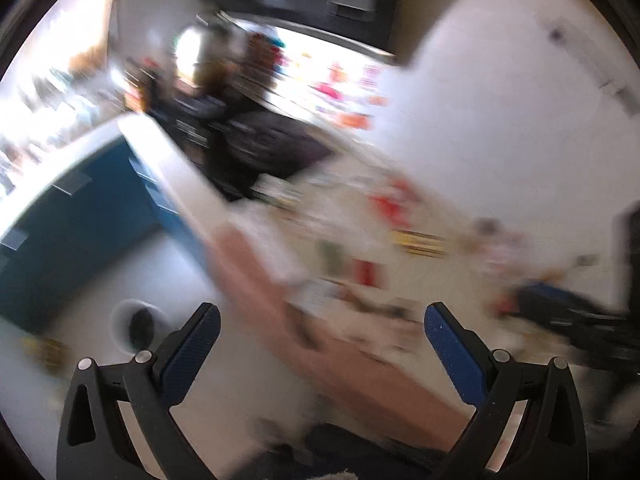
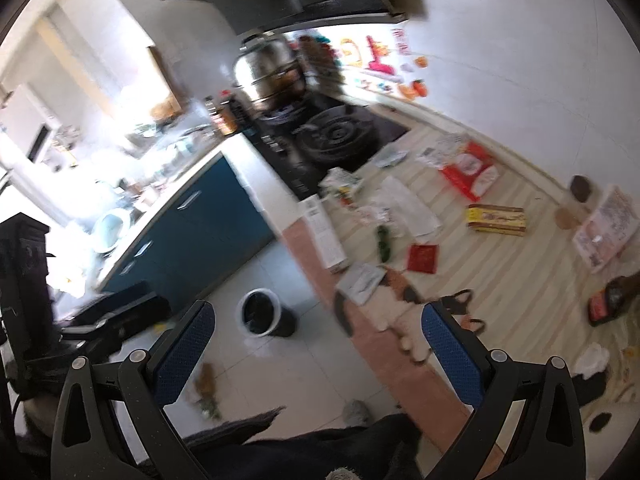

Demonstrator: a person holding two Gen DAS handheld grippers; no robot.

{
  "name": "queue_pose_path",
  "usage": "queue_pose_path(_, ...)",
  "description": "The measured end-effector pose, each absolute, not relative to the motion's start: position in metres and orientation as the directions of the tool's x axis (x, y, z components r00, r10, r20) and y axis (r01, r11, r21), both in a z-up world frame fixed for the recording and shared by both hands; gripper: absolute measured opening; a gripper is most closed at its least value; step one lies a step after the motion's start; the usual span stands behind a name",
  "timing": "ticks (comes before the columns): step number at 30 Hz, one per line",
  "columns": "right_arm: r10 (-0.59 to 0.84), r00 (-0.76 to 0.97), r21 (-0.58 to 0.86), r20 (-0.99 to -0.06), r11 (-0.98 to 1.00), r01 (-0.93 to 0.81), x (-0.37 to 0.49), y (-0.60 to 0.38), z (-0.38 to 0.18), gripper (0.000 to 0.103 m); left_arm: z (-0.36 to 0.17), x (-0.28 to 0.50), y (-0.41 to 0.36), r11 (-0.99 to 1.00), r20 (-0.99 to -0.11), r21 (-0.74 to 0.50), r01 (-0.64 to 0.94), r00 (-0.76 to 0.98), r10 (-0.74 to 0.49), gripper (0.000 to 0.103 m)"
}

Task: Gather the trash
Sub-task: 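Grasp the white toothpaste box with the left tool while the right tool grasps the green pepper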

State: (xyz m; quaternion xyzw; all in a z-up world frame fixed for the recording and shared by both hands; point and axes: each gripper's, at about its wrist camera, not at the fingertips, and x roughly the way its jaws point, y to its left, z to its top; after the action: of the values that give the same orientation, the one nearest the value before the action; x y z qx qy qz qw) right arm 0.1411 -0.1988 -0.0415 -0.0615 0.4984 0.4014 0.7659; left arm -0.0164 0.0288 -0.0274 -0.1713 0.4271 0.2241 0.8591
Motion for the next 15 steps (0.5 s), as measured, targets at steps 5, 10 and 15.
queue_pose_path(5, 0.448, 0.337, 0.186, -0.828, 0.787, -0.589, 0.153, -0.180, -0.071, 0.103, -0.079, 0.020, 0.079, 0.776, -0.836, 0.094, -0.624, 0.374, 0.402, 0.103)
queue_pose_path(10, 0.325, 0.365, 0.123, -0.872, 0.869, -0.479, 0.216, -0.157, -0.135, 0.103, -0.143, 0.064, 0.126, 0.753, -0.920, 0.063, -0.655, 0.254, 0.298, 0.103)
queue_pose_path(15, 0.247, 0.299, 0.105, -0.922, 0.902, -0.419, 0.295, -0.139, -0.213, 0.101, -0.217, 0.130, 0.159, 0.712, -0.978, 0.000, -0.702, 0.150, 0.148, 0.103)
